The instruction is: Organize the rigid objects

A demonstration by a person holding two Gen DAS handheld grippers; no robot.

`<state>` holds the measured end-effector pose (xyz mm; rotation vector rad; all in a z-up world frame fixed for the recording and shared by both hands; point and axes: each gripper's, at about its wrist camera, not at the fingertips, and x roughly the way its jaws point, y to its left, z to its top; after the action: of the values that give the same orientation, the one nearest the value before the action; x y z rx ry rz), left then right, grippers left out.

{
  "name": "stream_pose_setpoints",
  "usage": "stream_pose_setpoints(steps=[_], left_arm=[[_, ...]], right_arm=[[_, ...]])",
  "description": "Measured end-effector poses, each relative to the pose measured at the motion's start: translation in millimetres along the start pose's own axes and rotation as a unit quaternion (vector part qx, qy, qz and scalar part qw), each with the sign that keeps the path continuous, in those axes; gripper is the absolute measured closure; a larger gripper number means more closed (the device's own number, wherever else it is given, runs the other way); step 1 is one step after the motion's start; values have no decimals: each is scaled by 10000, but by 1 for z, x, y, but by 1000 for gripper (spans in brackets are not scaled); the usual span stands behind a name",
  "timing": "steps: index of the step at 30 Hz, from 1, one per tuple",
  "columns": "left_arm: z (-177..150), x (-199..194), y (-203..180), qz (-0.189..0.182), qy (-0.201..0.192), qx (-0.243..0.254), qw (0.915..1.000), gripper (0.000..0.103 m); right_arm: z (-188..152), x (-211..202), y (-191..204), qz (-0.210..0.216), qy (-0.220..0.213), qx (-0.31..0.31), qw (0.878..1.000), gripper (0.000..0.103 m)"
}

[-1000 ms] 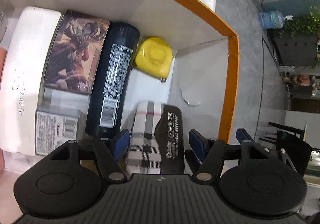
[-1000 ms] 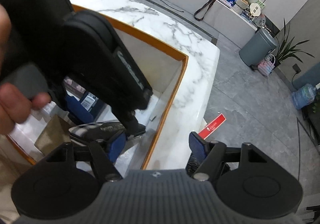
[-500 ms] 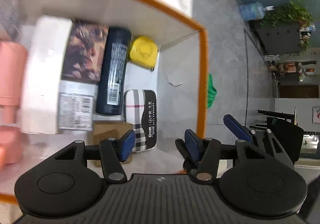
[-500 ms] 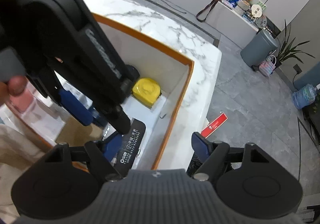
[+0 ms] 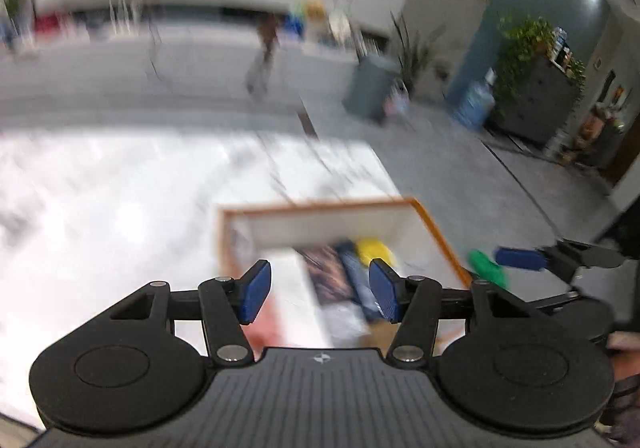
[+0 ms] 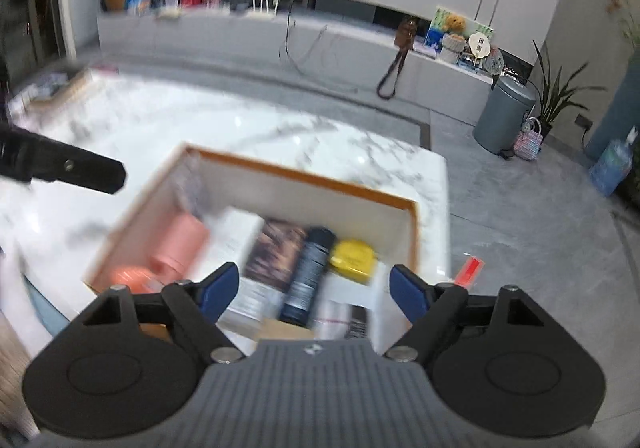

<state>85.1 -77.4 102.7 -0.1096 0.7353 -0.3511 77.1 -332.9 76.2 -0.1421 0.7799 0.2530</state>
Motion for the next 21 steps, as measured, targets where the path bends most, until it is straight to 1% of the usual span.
stream_pose_setpoints(steps=[2, 3, 5, 7, 10, 12, 14, 15, 16, 17, 18, 21], left_arm=[[-12, -19, 5, 221, -347, 177, 9990, 38], [-20, -27, 8, 322, -525, 231, 9978, 38], [-33, -43, 11, 544, -837, 384, 9943, 37], [-49, -51, 10, 819, -1167, 466, 9887, 37], [-71, -55, 11, 1122, -1622, 542, 9789, 33], [-85, -52, 10, 1443, -1831, 575, 9707, 27], [-97, -48, 10, 1638, -1925, 498, 9662, 25], [-103, -44, 11, 1657, -1924, 420, 9663, 22], [-106, -40, 13, 1653, -1888, 355, 9674, 20], [-111, -37, 15, 1614, -1820, 347, 9693, 16], [-115, -33, 17, 1574, -1724, 390, 9716, 14], [-119, -22, 20, 1597, -1357, 567, 9762, 14]], right_arm=[[-7, -6, 15, 148, -210, 296, 9992, 16], [-11, -8, 23, 192, -311, 418, 9985, 16], [-23, -12, 41, 220, -508, 651, 9963, 11], [-36, -15, 61, 191, -749, 852, 9934, 10], [-55, -18, 85, 122, -1092, 1051, 9884, 7], [-66, -17, 99, -60, -1328, 1087, 9851, 7], [-76, -14, 109, -288, -1459, 1118, 9825, 6], [-80, -11, 112, -341, -1506, 1099, 9819, 6], [-84, -10, 115, -401, -1562, 1085, 9809, 4], [-88, -7, 118, -485, -1635, 1052, 9797, 3], [-91, -4, 121, -547, -1676, 1001, 9792, 3], [-101, 12, 124, -610, -1586, 980, 9806, 3]])
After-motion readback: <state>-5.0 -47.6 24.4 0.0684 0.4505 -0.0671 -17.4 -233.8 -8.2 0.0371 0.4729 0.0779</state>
